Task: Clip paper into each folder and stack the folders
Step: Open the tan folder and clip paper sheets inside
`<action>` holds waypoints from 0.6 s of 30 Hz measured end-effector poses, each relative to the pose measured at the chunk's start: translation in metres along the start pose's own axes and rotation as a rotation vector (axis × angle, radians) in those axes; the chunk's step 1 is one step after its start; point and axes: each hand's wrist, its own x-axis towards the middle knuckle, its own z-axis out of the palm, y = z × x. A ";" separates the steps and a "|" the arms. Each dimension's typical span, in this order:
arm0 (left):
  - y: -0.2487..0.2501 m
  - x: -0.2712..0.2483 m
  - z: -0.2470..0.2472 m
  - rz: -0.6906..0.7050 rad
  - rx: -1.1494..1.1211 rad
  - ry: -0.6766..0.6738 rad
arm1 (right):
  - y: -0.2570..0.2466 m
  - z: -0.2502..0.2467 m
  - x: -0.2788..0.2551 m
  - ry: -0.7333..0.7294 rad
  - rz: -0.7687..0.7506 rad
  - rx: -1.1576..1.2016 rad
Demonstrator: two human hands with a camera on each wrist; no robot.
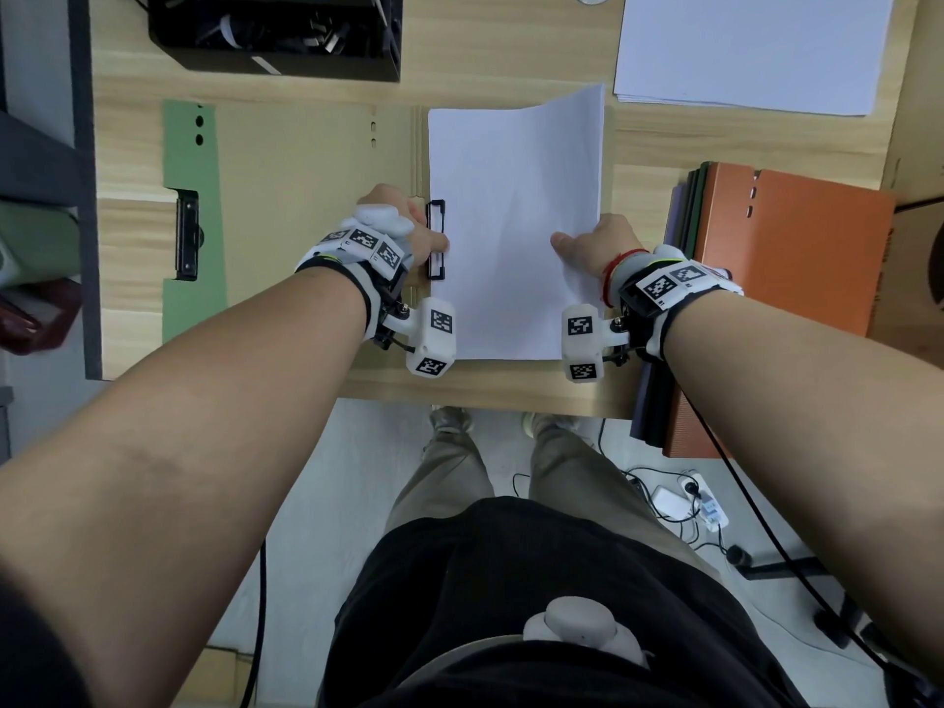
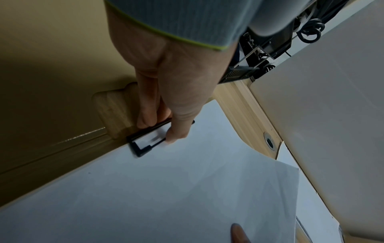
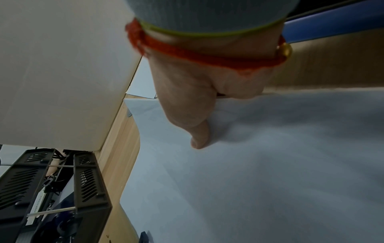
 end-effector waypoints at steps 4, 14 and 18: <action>-0.002 0.001 0.005 0.032 0.019 0.070 | 0.001 -0.001 -0.002 -0.007 0.005 -0.013; 0.004 0.006 0.010 0.020 0.069 0.080 | -0.005 -0.006 0.004 -0.047 -0.035 -0.164; 0.005 0.006 0.011 0.006 0.072 0.085 | -0.009 -0.008 0.002 -0.025 -0.026 -0.230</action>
